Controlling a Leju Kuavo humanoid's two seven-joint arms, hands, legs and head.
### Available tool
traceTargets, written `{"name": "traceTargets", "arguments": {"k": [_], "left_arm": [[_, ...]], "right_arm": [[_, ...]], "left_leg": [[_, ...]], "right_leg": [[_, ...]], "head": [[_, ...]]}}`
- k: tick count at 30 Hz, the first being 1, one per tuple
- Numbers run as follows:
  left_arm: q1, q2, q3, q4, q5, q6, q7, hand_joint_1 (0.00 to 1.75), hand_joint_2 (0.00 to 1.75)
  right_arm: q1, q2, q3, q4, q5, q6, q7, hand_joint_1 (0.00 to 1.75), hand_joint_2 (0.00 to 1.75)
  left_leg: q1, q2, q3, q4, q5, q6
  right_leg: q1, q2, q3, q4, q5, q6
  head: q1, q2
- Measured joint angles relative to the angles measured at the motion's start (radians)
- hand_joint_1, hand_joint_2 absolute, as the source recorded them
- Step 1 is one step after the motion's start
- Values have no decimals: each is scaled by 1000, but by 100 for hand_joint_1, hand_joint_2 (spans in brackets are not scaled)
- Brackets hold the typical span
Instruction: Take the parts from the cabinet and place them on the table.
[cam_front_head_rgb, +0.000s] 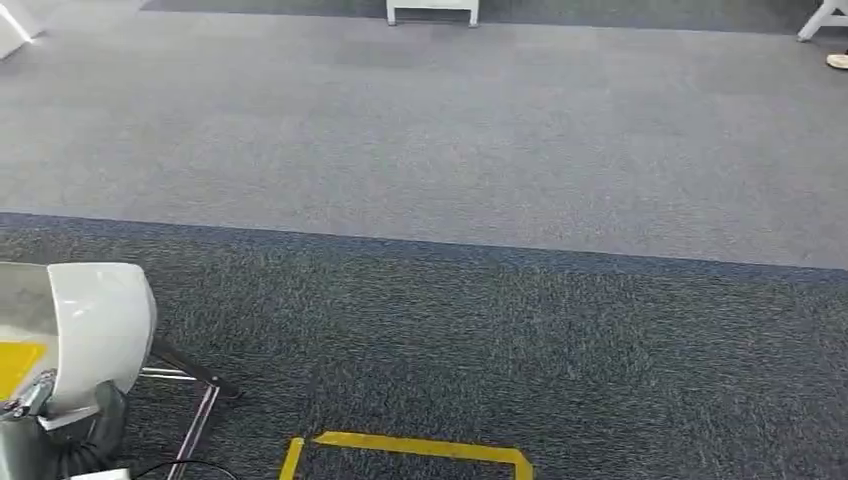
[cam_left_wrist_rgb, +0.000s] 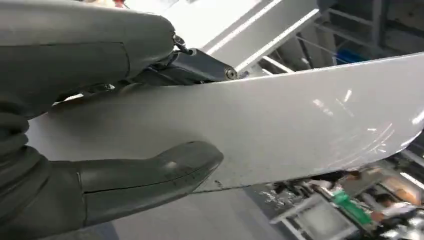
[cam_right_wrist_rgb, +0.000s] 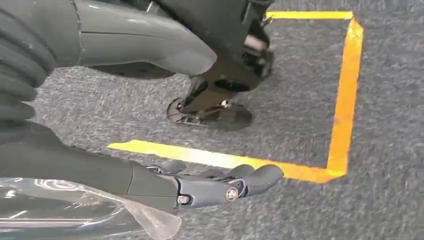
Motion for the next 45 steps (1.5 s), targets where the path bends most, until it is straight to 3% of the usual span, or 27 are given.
{"name": "traceTargets", "arguments": {"k": [1, 2, 4, 5, 7, 9, 10, 12, 15, 17, 19, 21, 22, 24, 25, 26, 30, 32, 34, 35, 36, 37, 39, 40, 41, 42, 45], "left_arm": [[-5, -8, 8, 0, 2, -4, 0, 175, 175], [-10, -19, 16, 0, 2, -11, 0, 175, 175], [-13, -28, 28, 0, 3, -17, 0, 175, 175], [-13, -32, 33, 0, 3, -18, 0, 175, 175], [-13, -38, 41, 0, 3, -18, 0, 175, 175], [-13, -42, 46, 0, 3, -19, 0, 175, 175], [-14, -45, 48, 0, 3, -20, 0, 175, 175], [-16, -49, 51, 0, 3, -23, 0, 175, 175], [-15, -52, 60, 0, 2, -27, 0, 175, 175], [-19, -54, 63, 0, 2, -28, 0, 175, 175], [-22, -54, 66, 0, 1, -29, 0, 175, 175], [-22, -55, 69, 0, 0, -29, 0, 175, 175], [-22, -55, 71, 0, -1, -29, 0, 175, 175], [-23, -56, 77, 0, -6, -31, 0, 175, 175], [-24, -56, 79, 1, -8, -32, 0, 175, 175], [-28, -56, 79, 1, -9, -33, 0, 175, 175], [-27, -58, 87, 1, -11, -33, 0, 175, 175], [-31, -61, 90, 1, -11, -32, 0, 175, 175], [-35, -65, 91, 1, -12, -32, 0, 175, 175], [-34, -65, 92, 1, -12, -33, 0, 175, 175], [-34, -65, 94, 2, -12, -33, 0, 175, 175], [-35, -66, 94, 3, -12, -34, 0, 175, 175], [-35, -66, 95, 3, -12, -35, 0, 175, 175], [-35, -66, 95, 3, -12, -37, 0, 175, 175], [-37, -67, 95, 4, -11, -45, 0, 175, 175], [-39, -67, 94, 5, -11, -52, 0, 175, 175], [-38, -73, 94, 5, -18, -55, 0, 175, 175]], "right_arm": [[1, 0, 0, 0, 0, -1, -2, 0, 175], [3, 0, -2, 0, 0, -2, -2, 0, 175], [9, 0, -3, 1, 1, -3, -1, 0, 175], [11, 0, -4, 1, 1, -5, -1, 0, 175], [11, 0, -4, 1, 0, -5, -1, 0, 175], [10, 0, -5, 0, 0, -7, -1, 0, 175], [10, 0, -5, 0, 0, -8, 0, 0, 175], [7, 0, -5, 0, 0, -8, 4, 0, 175], [5, 3, -5, 0, 1, -7, 5, 0, 175], [8, 4, -5, 0, 1, -7, 5, 0, 175], [11, 3, -8, 0, 2, -8, 5, 0, 175], [11, 4, -11, 0, 3, -7, 5, 0, 175], [10, 4, -12, 0, 4, -7, 5, 0, 175], [9, 4, -13, 0, 6, -4, 5, 0, 175], [10, 4, -13, 0, 6, -3, 5, 0, 175], [10, 4, -14, 0, 6, -3, 5, 0, 175], [1, 4, -14, 0, 8, -1, 3, 0, 175], [1, 4, -14, 0, 8, 0, 2, 0, 175], [6, 4, -14, 1, 10, 0, 3, 0, 175], [9, 4, -14, 1, 11, 1, 3, 0, 175], [11, 4, -14, 1, 13, 0, 3, 0, 175], [11, 4, -14, 1, 14, 0, 3, 0, 175], [9, 4, -14, 0, 15, 0, 3, 0, 175], [9, 4, -14, 0, 18, 0, 3, 0, 175], [10, 3, -14, 0, 22, 0, 5, 0, 175], [8, 3, -14, 0, 24, 0, 6, 0, 175], [7, 4, -14, 0, 26, -1, 6, 0, 175]], "left_leg": [[1, -8, 0, 0, 2, 5], [2, -17, -2, 0, 3, 11], [-1, -40, -2, 1, 1, 15], [-2, -53, -1, 1, 1, 16], [-4, -82, 3, 1, -1, 15], [-3, -109, 10, 2, -4, 12], [-3, -118, 9, 3, -6, 8], [-1, -140, 0, 6, -6, -4], [0, -167, -4, 7, -6, -20], [-3, -70, -43, 96, -69, -30], [3, -40, -119, 261, -144, -40], [10, -34, -142, 309, -142, -48], [13, -32, -123, 271, -109, -50], [16, -5, -37, 99, -18, -51], [13, 50, -2, 29, -5, -48], [3, 53, 6, 6, -14, -41], [4, 11, -1, 7, -12, -8], [8, -5, -1, 5, -9, 3], [6, -29, -3, 6, -9, 8], [5, -42, -3, 6, -9, 9], [4, -57, -1, 6, -9, 9], [4, -72, 0, 6, -9, 9], [4, -99, 5, 6, -10, 7], [6, -110, 5, 7, -11, 5], [0, -122, 0, 13, -14, -1], [4, -134, -4, 12, -13, -7], [8, -167, -11, 5, -3, -27]], "right_leg": [[-2, 52, -21, 42, -28, 1], [-3, 73, -59, 117, -65, 2], [-2, 84, -154, 292, -126, 4], [-2, 84, -188, 339, -125, 4], [-2, 87, -180, 269, -47, -2], [-2, 121, -108, 83, 60, -11], [-2, 169, -88, 32, 66, -16], [-2, 161, -66, 10, 57, -17], [-10, 127, -60, -4, 65, -33], [-8, 101, -53, -9, 64, -41], [-5, 69, -51, -9, 59, -46], [-5, 42, -48, -8, 55, -44], [-5, 30, -44, -8, 52, -42], [-6, 6, -32, -7, 44, -34], [-3, -3, -27, -7, 39, -28], [5, -12, -30, 1, 31, -19], [0, -47, -18, -2, 21, 3], [-5, 49, -56, 73, -30, 7], [-5, 79, -144, 250, -105, 6], [-4, 83, -181, 317, -122, 6], [-3, 84, -202, 338, -111, 3], [-3, 85, -195, 305, -74, 0], [-3, 104, -129, 141, 27, -7], [-5, 147, -93, 55, 65, -11], [-10, 184, -79, 21, 52, -15], [-8, 174, -69, 15, 47, -12], [-7, 145, -62, 8, 52, -25]], "head": [[7, 0], [9, 0], [9, 0], [8, 0], [9, 0], [9, 0], [8, 0], [8, 0], [6, 0], [-1, 0], [0, 0], [0, 0], [0, 0], [0, 0], [0, 0], [-2, 0], [0, 0], [11, 0], [13, 0], [14, 0], [13, 0], [13, 0], [13, 0], [14, 0], [12, 0], [13, 0], [11, 0]]}}
